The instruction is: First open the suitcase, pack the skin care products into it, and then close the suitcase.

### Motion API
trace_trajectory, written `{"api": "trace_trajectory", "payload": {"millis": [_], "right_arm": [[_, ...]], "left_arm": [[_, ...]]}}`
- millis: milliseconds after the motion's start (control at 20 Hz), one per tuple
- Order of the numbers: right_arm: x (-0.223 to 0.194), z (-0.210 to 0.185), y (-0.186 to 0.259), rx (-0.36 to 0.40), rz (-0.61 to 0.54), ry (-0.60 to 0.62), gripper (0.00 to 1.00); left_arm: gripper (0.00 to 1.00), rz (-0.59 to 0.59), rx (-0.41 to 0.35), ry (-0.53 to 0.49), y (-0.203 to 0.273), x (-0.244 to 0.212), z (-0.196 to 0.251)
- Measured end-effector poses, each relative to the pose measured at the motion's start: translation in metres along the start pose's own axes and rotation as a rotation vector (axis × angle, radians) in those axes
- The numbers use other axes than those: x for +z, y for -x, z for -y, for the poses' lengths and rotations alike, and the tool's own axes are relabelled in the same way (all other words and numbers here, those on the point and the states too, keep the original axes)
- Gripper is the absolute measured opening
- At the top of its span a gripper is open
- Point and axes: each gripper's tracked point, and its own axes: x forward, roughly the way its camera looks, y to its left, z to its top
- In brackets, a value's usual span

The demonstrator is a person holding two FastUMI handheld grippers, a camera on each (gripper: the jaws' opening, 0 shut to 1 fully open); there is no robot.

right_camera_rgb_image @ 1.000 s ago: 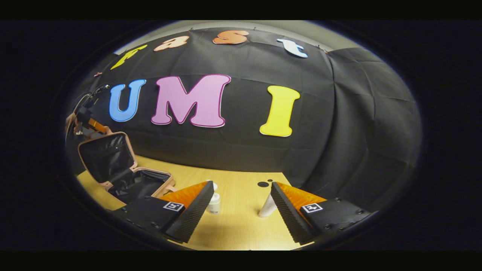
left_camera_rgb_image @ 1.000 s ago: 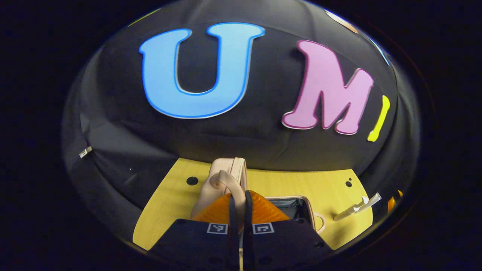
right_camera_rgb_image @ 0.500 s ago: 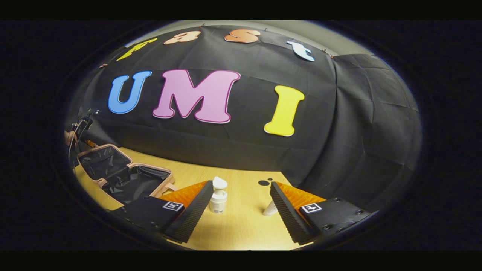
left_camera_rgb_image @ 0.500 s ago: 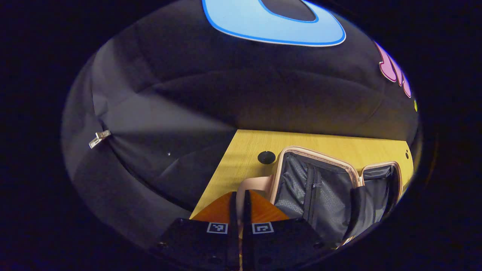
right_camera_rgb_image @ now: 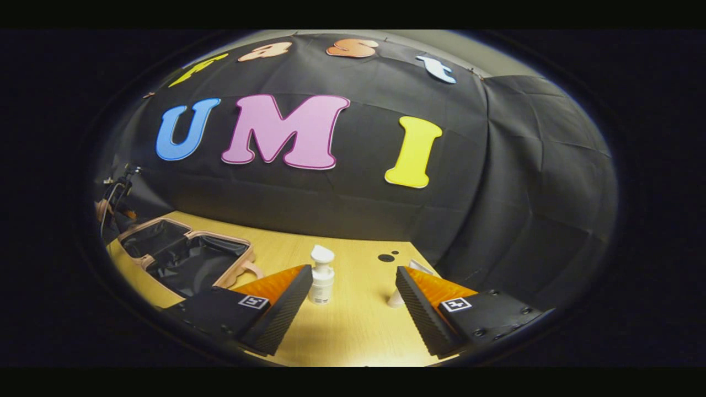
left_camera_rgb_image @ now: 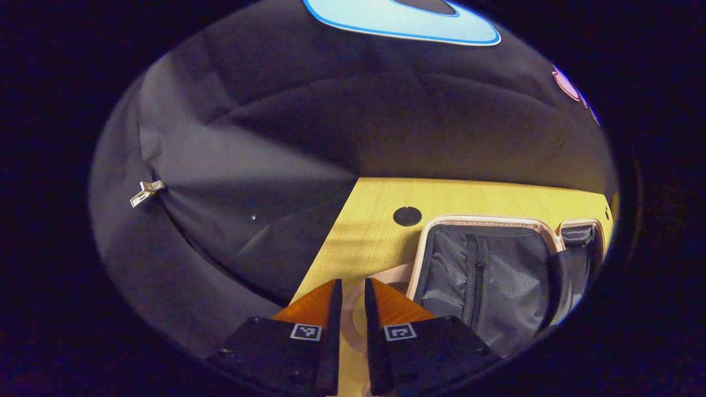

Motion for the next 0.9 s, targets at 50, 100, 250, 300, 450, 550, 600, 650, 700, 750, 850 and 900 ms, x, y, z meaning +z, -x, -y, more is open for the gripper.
{"api": "trace_trajectory", "payload": {"millis": [50, 100, 250, 300, 450, 550, 600, 650, 700, 750, 850, 900], "right_arm": [[0.000, 0.003, 0.000, -0.001, 0.000, 0.001, 0.97], [-0.001, 0.006, 0.000, -0.004, -0.003, -0.001, 0.94], [0.000, 0.017, 0.000, -0.010, -0.002, -0.022, 0.95], [0.001, 0.021, 0.001, -0.013, 0.001, -0.027, 0.97], [0.000, 0.038, 0.000, -0.023, 0.001, -0.030, 0.96], [-0.003, 0.051, -0.001, -0.032, -0.003, -0.037, 0.96], [-0.005, 0.056, -0.001, -0.035, -0.007, -0.044, 0.96], [-0.009, 0.061, -0.003, -0.036, -0.013, -0.050, 0.97], [-0.014, 0.065, -0.004, -0.035, -0.022, -0.056, 0.96], [-0.019, 0.069, -0.004, -0.033, -0.036, -0.062, 0.96], [-0.027, 0.078, -0.008, -0.033, -0.051, -0.066, 0.96], [-0.029, 0.083, -0.009, -0.034, -0.057, -0.067, 0.96]], "left_arm": [[0.36, 0.056, -0.033, 0.016, 0.015, 0.018, 0.008], [0.57, 0.118, -0.070, 0.037, 0.036, 0.032, 0.022], [0.97, 0.286, -0.194, 0.043, 0.114, 0.071, 0.083], [0.96, 0.342, -0.234, 0.041, 0.144, 0.077, 0.105], [0.96, 0.442, -0.344, 0.054, 0.212, 0.077, 0.190], [0.96, 0.458, -0.432, 0.036, 0.251, 0.063, 0.255], [0.96, 0.463, -0.472, 0.011, 0.269, 0.054, 0.287], [0.96, 0.462, -0.506, -0.018, 0.282, 0.042, 0.316], [0.96, 0.455, -0.545, -0.046, 0.294, 0.030, 0.353], [0.96, 0.439, -0.583, -0.067, 0.301, 0.018, 0.388], [0.96, 0.399, -0.665, -0.094, 0.308, -0.011, 0.458], [0.96, 0.374, -0.705, -0.102, 0.308, -0.025, 0.488]]}}
